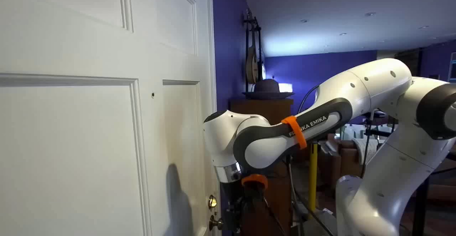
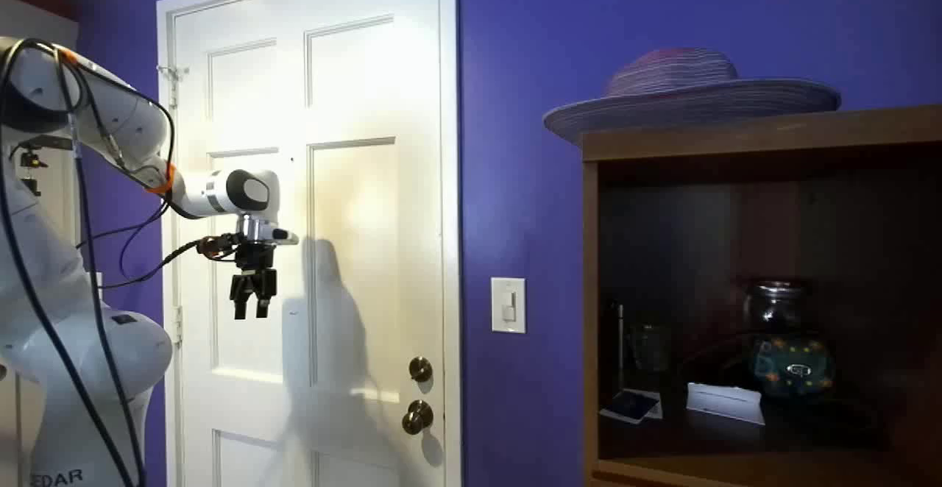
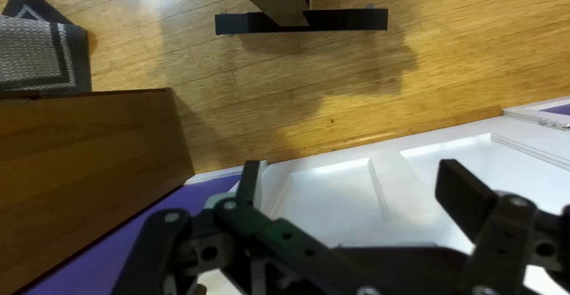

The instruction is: Hang the hat on the door

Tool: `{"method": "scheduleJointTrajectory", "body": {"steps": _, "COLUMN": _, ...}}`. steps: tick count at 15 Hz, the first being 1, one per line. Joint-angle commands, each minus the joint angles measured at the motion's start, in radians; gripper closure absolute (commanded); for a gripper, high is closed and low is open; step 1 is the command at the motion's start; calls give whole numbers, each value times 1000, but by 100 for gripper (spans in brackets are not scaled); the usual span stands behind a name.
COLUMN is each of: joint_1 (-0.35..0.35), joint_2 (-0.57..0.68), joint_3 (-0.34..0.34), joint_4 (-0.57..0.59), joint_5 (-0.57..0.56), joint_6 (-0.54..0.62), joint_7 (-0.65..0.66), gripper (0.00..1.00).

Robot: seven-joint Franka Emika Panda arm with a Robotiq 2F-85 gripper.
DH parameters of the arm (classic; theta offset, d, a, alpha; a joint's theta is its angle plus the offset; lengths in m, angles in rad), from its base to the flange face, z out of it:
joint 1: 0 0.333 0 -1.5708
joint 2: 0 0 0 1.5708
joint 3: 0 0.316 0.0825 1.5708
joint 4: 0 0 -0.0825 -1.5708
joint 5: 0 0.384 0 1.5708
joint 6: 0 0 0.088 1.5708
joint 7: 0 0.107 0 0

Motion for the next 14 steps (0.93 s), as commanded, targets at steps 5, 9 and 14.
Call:
{"method": "scheduleJointTrajectory", "body": {"steps": 5, "joint_1": 18, "joint_2": 4, "joint_3": -16, "joint_4": 1, "joint_5": -8, "joint_6": -1, "joint_7": 8, "gripper": 0}}
{"method": "scheduleJointTrajectory", "body": {"steps": 9, "joint_1": 18, "joint_2": 4, "joint_3": -16, "joint_4": 1, "joint_5": -8, "joint_6": -1, "joint_7": 8, "gripper": 0}}
{"method": "scheduleJointTrajectory", "body": {"steps": 14, "joint_1": -7, "joint_2": -43, "joint_3": -84, "joint_4": -9, "joint_5": -59, "joint_6": -6, "joint_7": -82, "gripper": 0}}
